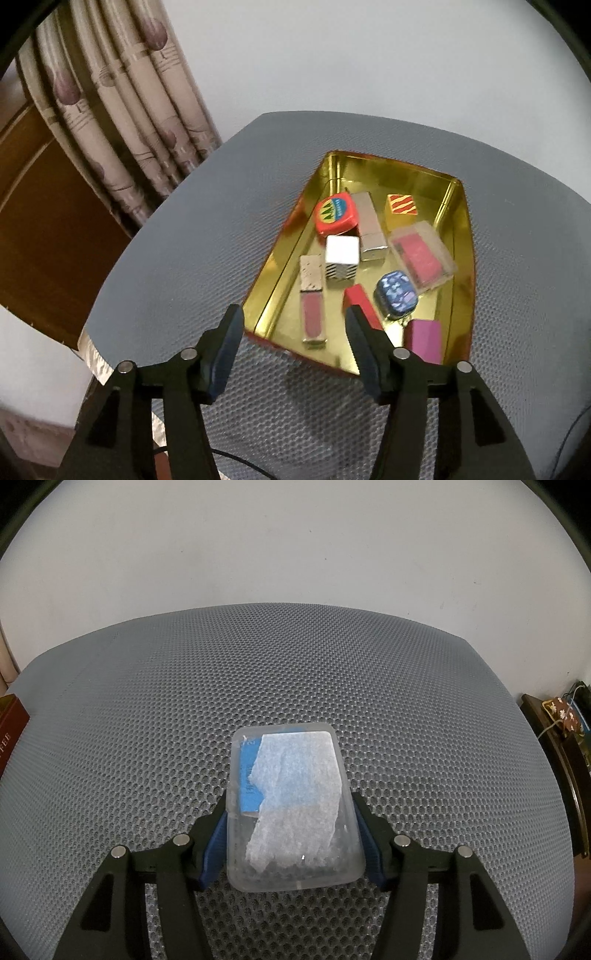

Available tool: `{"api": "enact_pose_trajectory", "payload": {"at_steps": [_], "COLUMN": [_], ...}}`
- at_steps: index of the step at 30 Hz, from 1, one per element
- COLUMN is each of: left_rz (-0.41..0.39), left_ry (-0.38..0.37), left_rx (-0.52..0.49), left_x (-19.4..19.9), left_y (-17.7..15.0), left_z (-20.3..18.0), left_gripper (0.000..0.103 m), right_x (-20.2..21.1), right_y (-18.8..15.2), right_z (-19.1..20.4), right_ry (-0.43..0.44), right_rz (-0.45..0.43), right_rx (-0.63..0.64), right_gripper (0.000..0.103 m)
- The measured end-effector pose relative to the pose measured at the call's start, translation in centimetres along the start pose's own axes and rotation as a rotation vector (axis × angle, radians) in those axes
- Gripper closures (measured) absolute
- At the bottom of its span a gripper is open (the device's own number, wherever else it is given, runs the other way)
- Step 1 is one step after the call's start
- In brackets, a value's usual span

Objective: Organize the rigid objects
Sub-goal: 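Withdraw the left gripper from the gold tin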

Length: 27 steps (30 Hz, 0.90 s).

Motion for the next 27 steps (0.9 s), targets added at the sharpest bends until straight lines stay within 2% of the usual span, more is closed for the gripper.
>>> {"api": "enact_pose_trajectory", "payload": {"at_steps": [7,14,18,27], "left_rz": [-0.023,-0.025,-0.031,-0.015], "left_ry": [0.012,-0.017,-0.027,-0.034], "left_rx": [0.010,0.033,0.043,0.071], "left_x": [0.1,0.0,0.3,0.1], "left_y": [-0.4,-0.2,-0.1,0.0], "left_z": [0.6,1.3,1.6,2.6], "left_gripper": [0.044,0.041,0.040,0.038], "right_x": [0.4,1.3,2.3,4.1], "right_y": [0.2,0.4,1.1,2.7], "right_z": [0.7,2.3,4.1,11.9], "right_ry": [-0.056,-0.054,-0.015,0.122], "right_rz": [0.025,0.020,0.006,-0.027], "right_rx": [-0.002,0.027,0.053,0.177], "right_gripper": [0.043,0.043,0.043,0.043]}}
Point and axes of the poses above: each gripper's, at about its wrist camera, not at the fingertips, and x roughly against the way its jaws point, z to its left, y to its top, the point moved 4 cm from there along -x, roughly the way its jaws point, and after that the axes turned 3 degrees about z, right-handed, at the moved point
